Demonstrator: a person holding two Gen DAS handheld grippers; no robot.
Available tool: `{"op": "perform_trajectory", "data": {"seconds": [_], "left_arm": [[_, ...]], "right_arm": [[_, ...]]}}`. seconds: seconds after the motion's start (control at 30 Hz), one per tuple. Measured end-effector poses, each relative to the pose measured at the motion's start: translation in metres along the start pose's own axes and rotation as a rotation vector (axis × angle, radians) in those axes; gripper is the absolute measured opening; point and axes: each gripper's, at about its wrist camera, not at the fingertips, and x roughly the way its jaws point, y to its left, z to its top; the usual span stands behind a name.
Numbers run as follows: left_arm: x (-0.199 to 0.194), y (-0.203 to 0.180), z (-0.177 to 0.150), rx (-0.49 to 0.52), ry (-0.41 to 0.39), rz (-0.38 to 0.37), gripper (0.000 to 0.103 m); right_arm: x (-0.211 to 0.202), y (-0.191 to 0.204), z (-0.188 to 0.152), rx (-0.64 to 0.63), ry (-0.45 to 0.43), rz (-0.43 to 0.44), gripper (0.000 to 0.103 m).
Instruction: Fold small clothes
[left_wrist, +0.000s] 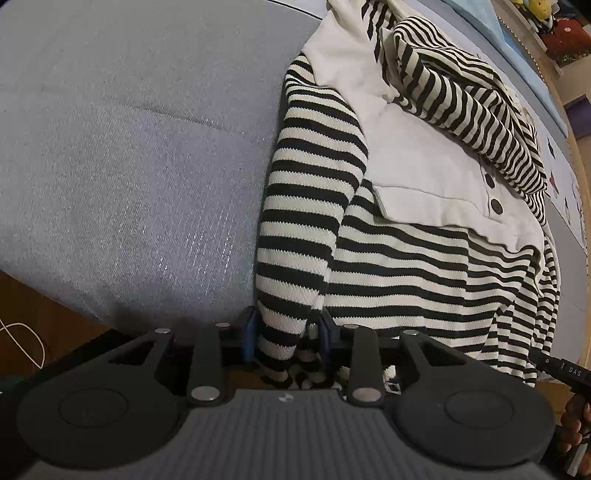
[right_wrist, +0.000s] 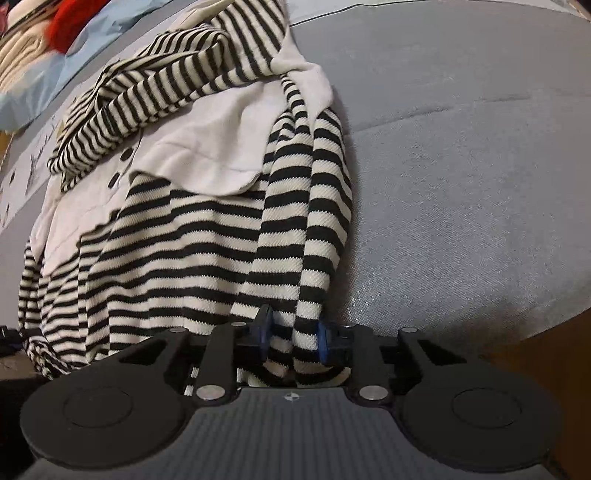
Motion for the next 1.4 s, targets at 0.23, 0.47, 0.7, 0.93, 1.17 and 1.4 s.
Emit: {"op": "perform_trajectory", "data": {"seconds": [0.23,0.47,0.7,0.93,1.17,1.4], "left_arm": [[0.001,-0.001,-0.001,0.008,0.003,0.005,0.038],[0.001,-0.001,-0.001,0.015,0.004,0.005,0.038],[0.001,-0.003,-0.001,0.047,0.005,-0.015,0.016],[-0.013,-0.015,-0.005,0.098,-0.058,-0.035,0.008],[-0.065,-0.023,-0.009,0.138,-0.165,-0.134,0.007],[-0.143,-0.021,-0.035,0.181,-0.267,-0.263,0.006]], "right_arm": [[0.000,0.000,0.000,-0.012,0.009,0.002,0.027],[0.002,0.001,0.001,-0.025,0.013,0.001,0.027],[0.001,0.001,0.000,-0.023,0.009,0.005,0.019],[-0.013,-0.002,0.001,0.007,-0.054,0.057,0.008],[-0.067,-0.003,0.003,0.033,-0.246,0.239,0.007],[-0.129,-0.014,-0.013,0.087,-0.393,0.342,0.007]]}}
